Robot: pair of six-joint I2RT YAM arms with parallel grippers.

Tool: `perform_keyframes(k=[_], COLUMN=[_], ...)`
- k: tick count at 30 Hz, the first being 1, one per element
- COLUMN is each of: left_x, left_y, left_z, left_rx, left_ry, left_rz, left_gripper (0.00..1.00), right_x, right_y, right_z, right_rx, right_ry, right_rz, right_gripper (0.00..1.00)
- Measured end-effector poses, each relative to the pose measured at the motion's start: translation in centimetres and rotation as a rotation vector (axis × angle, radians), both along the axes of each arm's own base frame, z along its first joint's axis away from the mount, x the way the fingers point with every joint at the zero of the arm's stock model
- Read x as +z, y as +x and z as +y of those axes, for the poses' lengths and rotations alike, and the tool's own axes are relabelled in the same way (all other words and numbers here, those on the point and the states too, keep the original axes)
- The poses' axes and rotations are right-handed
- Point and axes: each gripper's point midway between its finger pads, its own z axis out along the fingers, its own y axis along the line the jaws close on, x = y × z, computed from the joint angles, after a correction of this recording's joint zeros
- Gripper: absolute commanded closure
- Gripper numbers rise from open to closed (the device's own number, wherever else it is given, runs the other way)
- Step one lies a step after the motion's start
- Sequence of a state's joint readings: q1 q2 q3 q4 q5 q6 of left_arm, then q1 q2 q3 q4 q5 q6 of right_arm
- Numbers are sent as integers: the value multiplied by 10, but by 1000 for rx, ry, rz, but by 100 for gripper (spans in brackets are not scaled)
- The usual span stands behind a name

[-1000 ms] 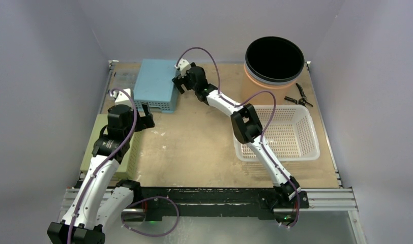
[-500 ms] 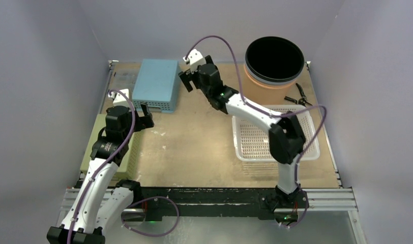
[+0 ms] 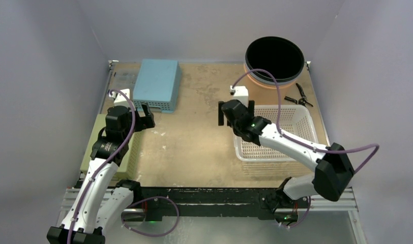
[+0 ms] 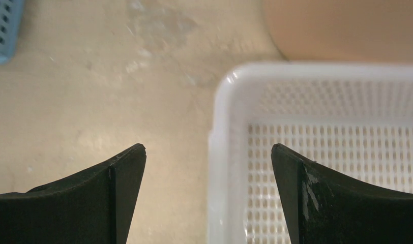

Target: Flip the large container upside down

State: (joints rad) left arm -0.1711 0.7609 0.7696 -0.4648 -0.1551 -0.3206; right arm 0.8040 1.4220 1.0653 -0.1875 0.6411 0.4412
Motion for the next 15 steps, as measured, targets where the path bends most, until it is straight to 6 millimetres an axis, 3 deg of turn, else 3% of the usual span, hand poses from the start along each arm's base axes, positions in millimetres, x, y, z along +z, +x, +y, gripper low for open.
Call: perform_keyframes(k=[5,7,10,15], left_x=[-1,-3,-7,-10], left_y=[0,1,2,2], left_z=[-3,-5,-8,-11], left_rx=[-15,-24,-43,-62], left_ry=[-6,-8,-9,-12], left_rz=[3,11,29,42], left_gripper=[2,2,1,2], right_x=[-31,-36,-48,-80], right_y=[-33,-36,-37,-40], right_z=[-26,-22,-13,-1], right_rx=[-72,-71,-70,-53], right_ry=[47,75,101,85], right_rz=[85,106,146,241], right_gripper=[14,18,32,52])
